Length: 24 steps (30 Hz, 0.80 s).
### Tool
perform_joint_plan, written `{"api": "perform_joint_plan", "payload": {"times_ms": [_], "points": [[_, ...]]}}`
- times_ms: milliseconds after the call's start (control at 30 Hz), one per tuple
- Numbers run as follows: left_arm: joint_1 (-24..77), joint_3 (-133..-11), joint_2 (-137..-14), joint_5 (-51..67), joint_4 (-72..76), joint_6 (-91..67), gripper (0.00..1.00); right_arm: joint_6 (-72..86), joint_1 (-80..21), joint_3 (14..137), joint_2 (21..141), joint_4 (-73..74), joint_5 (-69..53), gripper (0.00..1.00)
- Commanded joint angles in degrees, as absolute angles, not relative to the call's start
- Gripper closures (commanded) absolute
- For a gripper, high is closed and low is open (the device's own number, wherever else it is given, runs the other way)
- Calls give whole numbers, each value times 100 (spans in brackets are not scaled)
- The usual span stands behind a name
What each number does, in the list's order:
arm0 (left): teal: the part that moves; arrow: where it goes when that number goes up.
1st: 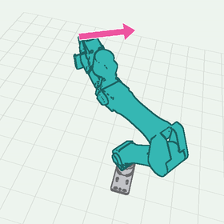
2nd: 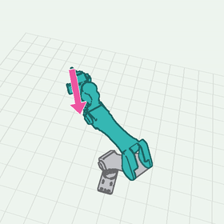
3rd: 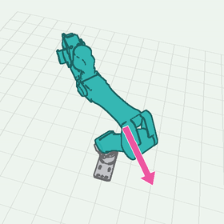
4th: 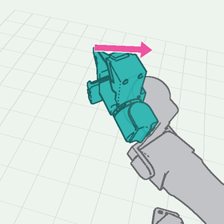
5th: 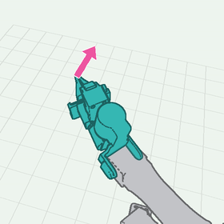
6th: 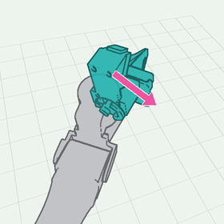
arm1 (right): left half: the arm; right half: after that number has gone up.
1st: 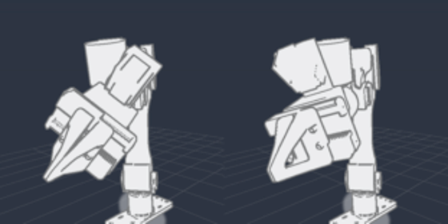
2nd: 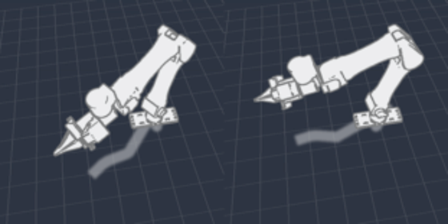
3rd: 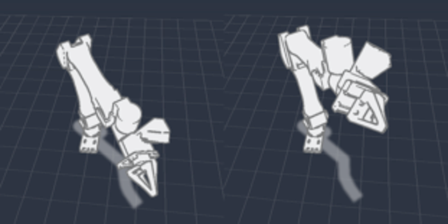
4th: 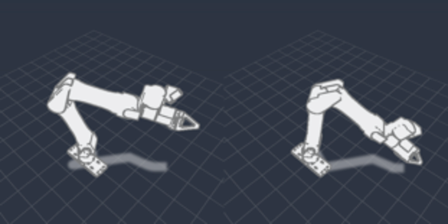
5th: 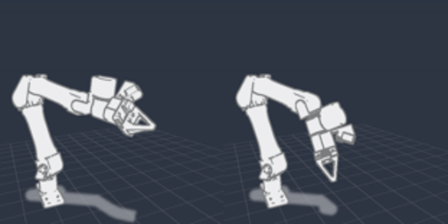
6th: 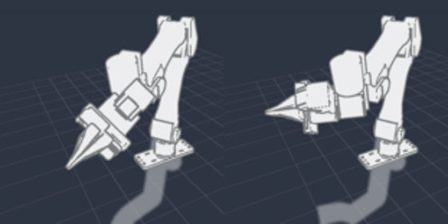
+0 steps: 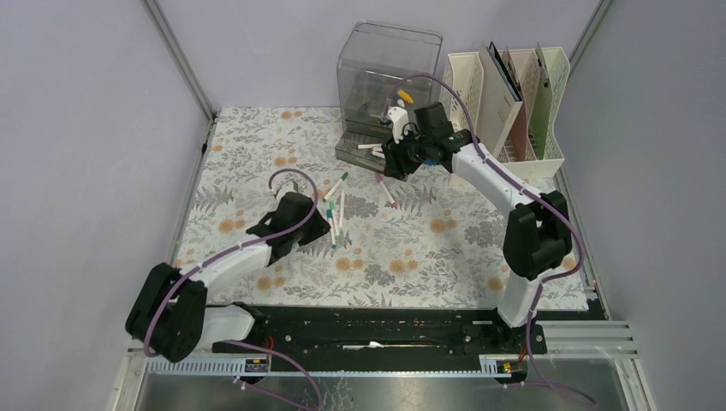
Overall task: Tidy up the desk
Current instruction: Place the stationery in the drawer, then pick up the stationery from the center of the board.
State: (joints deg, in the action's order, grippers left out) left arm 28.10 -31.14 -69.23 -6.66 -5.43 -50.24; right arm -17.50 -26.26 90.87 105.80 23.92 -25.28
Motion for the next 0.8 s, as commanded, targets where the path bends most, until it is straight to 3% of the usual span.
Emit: {"api": "perform_joint_plan", "payload": {"times_ms": [0, 333, 767], "points": [[2777, -3805, -7514, -658, -918, -4978, 56, -1454, -2684, 8566, 10110, 2358, -2865, 48], [2786, -4916, -8768, -672, -1693, -4650, 70, -1450, -2674, 7696, 9458, 2064, -2786, 46], [2792, -5344, -9237, -817, -2004, -4475, 70, -1371, -2676, 7591, 9384, 1970, -2866, 45]]}}
